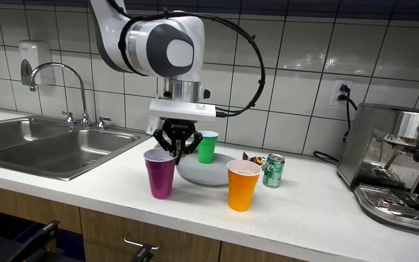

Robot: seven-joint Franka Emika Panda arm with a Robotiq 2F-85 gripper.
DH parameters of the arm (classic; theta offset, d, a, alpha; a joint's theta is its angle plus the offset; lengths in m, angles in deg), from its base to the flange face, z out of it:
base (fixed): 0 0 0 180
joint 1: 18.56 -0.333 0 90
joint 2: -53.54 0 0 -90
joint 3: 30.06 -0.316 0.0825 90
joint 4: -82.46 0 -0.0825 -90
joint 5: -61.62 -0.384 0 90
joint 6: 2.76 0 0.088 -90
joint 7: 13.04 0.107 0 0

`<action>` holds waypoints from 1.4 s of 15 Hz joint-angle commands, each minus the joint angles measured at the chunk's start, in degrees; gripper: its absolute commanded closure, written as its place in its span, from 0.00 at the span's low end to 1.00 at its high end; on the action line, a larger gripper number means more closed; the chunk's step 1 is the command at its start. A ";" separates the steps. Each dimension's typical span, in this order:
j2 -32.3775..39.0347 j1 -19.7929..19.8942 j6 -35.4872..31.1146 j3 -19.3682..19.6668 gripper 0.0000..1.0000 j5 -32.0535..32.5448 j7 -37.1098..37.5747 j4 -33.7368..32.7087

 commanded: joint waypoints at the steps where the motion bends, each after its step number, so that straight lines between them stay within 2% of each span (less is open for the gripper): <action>1: -2.98 -0.57 5.02 -0.68 0.99 -4.71 -2.16 -1.89; 6: -2.67 -1.72 7.06 -0.06 0.99 -8.14 -0.40 -6.01; 15: 1.37 -1.63 5.22 -0.13 0.99 -6.56 7.32 -11.39; 21: 6.32 -1.10 5.19 -0.35 0.99 -4.62 16.15 -16.51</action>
